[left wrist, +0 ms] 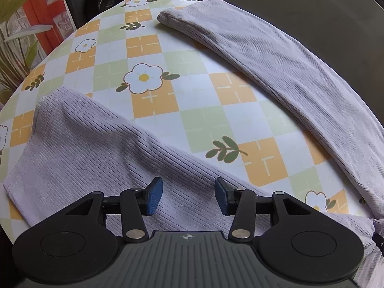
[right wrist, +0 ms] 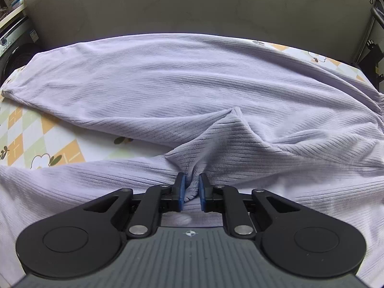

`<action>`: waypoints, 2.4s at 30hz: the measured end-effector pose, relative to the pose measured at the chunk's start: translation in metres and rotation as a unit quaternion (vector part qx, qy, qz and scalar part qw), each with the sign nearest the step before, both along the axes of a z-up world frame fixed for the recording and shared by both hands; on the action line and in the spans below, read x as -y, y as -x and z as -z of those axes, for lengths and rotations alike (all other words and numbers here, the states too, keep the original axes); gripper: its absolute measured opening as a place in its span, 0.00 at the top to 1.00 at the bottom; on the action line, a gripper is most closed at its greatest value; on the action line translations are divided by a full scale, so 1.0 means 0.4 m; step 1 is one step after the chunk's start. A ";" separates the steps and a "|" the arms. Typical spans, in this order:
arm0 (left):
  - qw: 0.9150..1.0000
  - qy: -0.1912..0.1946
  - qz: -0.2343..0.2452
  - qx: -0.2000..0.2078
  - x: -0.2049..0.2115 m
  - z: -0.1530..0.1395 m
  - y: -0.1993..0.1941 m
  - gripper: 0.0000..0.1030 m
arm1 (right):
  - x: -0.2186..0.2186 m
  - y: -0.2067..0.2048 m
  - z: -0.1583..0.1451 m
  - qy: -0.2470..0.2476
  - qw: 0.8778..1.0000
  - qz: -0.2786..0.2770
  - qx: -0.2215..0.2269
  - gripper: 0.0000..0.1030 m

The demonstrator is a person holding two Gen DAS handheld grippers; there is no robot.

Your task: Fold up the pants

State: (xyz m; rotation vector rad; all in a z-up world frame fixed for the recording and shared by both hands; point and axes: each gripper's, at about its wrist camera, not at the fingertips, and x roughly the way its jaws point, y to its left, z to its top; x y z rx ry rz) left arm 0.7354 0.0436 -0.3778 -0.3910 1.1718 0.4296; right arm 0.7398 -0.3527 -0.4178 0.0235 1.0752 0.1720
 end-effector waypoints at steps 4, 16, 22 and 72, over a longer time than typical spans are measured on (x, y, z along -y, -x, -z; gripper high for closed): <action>1.000 0.004 0.001 -0.007 -0.001 0.014 0.004 0.52 | 0.021 0.045 0.001 -0.013 1.000 0.002 -0.004 0.93; 1.000 0.002 0.028 -0.012 0.040 0.021 0.012 0.52 | 0.063 0.143 -0.026 -0.028 0.999 0.016 -0.023 0.96; 0.999 -0.013 0.036 -0.017 0.065 0.024 0.011 0.50 | 0.091 0.172 -0.045 -0.040 0.999 0.021 -0.023 0.97; 0.997 0.041 0.071 0.006 0.265 -0.009 0.025 0.50 | 0.663 0.520 -0.030 -0.139 0.912 0.379 0.071 0.70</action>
